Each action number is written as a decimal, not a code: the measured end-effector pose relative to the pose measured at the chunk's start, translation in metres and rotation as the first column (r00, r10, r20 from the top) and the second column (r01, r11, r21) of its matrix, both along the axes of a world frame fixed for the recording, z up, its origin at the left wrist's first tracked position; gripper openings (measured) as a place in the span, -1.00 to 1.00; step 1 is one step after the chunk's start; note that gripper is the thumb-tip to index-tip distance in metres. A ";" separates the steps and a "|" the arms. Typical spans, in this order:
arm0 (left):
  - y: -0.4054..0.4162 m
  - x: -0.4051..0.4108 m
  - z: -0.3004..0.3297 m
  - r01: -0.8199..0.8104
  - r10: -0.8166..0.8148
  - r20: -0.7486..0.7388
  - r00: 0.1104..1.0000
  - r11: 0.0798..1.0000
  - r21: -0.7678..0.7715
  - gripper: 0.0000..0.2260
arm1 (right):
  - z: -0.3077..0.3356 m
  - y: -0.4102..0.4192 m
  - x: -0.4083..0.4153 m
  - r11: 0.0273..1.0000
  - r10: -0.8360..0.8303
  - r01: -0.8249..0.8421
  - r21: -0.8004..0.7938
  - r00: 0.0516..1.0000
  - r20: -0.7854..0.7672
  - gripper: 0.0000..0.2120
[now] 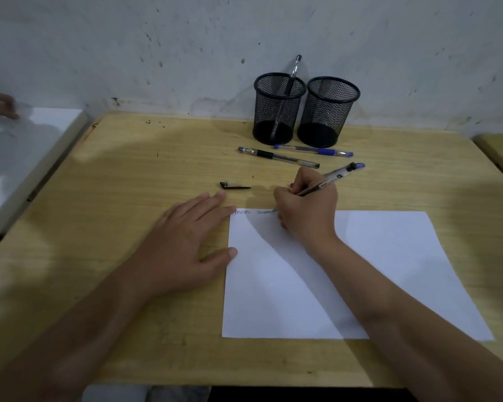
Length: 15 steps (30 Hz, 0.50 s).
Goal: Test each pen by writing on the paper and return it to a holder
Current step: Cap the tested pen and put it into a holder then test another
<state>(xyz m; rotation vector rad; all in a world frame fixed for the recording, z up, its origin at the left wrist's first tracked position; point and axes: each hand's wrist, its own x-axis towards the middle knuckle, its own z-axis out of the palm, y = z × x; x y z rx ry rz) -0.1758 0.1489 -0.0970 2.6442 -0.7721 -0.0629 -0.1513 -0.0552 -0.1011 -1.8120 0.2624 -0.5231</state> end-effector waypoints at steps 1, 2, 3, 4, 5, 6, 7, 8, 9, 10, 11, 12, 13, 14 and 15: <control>0.000 0.000 0.000 -0.001 0.001 0.003 1.000 1.000 -0.003 -0.38 | 0.000 0.000 0.000 1.000 -0.003 0.003 0.013 1.000 -0.005 -0.62; 0.000 0.000 0.000 -0.002 0.002 0.006 1.000 1.000 -0.005 -0.39 | 0.000 0.000 -0.001 1.000 0.001 -0.001 0.023 1.000 -0.007 -0.61; 0.000 0.000 0.000 -0.003 0.003 0.006 1.000 1.000 -0.004 -0.39 | 0.000 0.000 -0.001 0.999 0.008 -0.008 0.031 1.000 -0.009 -0.61; 0.000 0.000 0.000 -0.003 0.003 0.005 1.000 1.000 -0.003 -0.39 | 0.000 -0.001 -0.001 0.999 0.012 -0.012 0.034 1.000 -0.011 -0.62; 0.000 0.000 0.000 -0.004 0.004 0.004 1.000 1.000 -0.003 -0.39 | 0.001 -0.001 -0.002 0.999 0.013 -0.013 0.036 1.000 -0.013 -0.62; 0.000 0.000 0.000 -0.003 0.003 0.004 1.000 1.000 -0.003 -0.39 | 0.001 -0.001 -0.003 0.999 0.014 -0.013 0.040 1.000 -0.016 -0.62; 0.000 0.000 0.000 -0.002 0.002 0.004 1.000 1.000 -0.003 -0.39 | 0.002 -0.001 -0.003 0.999 0.014 -0.014 0.047 1.000 -0.014 -0.61; 0.000 0.000 -0.001 -0.002 0.002 0.004 1.000 1.000 -0.004 -0.39 | 0.003 -0.001 -0.004 0.999 0.015 -0.014 0.051 1.000 -0.010 -0.60; 0.000 0.000 0.000 -0.003 0.003 0.006 1.000 1.000 -0.006 -0.39 | 0.003 -0.001 -0.005 0.999 0.012 -0.011 0.050 1.000 -0.007 -0.61; 0.000 0.000 0.000 -0.004 0.004 0.008 1.000 1.000 -0.010 -0.39 | 0.003 0.000 -0.005 0.999 0.005 -0.005 0.046 1.000 -0.007 -0.62; 0.000 0.000 0.000 -0.005 0.005 0.010 1.000 1.000 -0.015 -0.39 | 0.003 0.000 -0.004 0.999 -0.007 0.008 0.042 1.000 -0.008 -0.62; 0.000 0.000 0.000 -0.004 0.005 0.010 1.000 1.000 -0.018 -0.39 | 0.002 0.000 -0.003 0.999 -0.019 0.019 0.038 1.000 -0.010 -0.61; -0.001 0.000 0.000 -0.004 0.004 0.009 1.000 1.000 -0.016 -0.39 | 0.002 0.000 -0.003 0.999 -0.026 0.026 0.034 1.000 -0.012 -0.61; 0.000 0.000 0.000 -0.002 0.002 0.008 1.000 1.000 -0.013 -0.39 | 0.001 -0.001 -0.002 0.999 -0.032 0.032 0.025 0.999 -0.010 -0.62; 0.000 0.000 0.000 0.000 0.000 0.009 1.000 1.000 -0.011 -0.39 | 0.001 -0.001 -0.001 0.999 -0.036 0.036 0.012 0.999 -0.001 -0.62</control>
